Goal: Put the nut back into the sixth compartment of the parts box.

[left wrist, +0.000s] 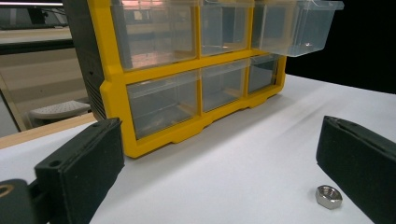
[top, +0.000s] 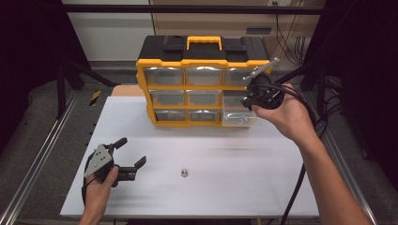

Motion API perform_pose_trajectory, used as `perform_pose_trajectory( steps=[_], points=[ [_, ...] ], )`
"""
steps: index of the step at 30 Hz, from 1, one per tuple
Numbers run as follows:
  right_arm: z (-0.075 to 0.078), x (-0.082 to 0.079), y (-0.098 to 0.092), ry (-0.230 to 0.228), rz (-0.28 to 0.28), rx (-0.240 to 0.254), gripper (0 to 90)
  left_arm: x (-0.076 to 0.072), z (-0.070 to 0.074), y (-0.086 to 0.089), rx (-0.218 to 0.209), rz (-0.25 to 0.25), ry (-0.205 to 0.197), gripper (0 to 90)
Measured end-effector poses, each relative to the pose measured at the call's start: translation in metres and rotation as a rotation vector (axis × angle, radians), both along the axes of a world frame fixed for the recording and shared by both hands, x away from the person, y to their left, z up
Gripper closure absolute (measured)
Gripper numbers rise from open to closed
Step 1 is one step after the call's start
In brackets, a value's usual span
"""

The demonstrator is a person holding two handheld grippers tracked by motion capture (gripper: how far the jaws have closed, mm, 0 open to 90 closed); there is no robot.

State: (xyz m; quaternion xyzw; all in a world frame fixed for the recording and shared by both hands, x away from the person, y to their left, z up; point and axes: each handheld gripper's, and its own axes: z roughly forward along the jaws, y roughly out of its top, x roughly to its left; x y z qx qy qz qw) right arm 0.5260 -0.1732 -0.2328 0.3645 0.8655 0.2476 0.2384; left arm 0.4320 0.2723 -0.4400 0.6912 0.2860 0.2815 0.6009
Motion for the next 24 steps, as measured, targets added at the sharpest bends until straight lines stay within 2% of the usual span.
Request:
perform_pose_trajectory(
  steps=[1,13,24],
  points=[
    [-0.001,0.001,-0.001,-0.002,0.003,0.012,70.1,0.000,0.000,0.000,-0.001,0.000,0.000,0.9],
    [-0.002,0.006,-0.006,0.008,-0.017,0.009,70.2,0.000,0.000,0.000,0.000,0.000,0.000,1.0],
    [-0.006,0.012,-0.005,0.014,-0.025,0.030,70.1,0.000,0.000,0.000,0.001,-0.001,0.000,0.9]
  ],
)
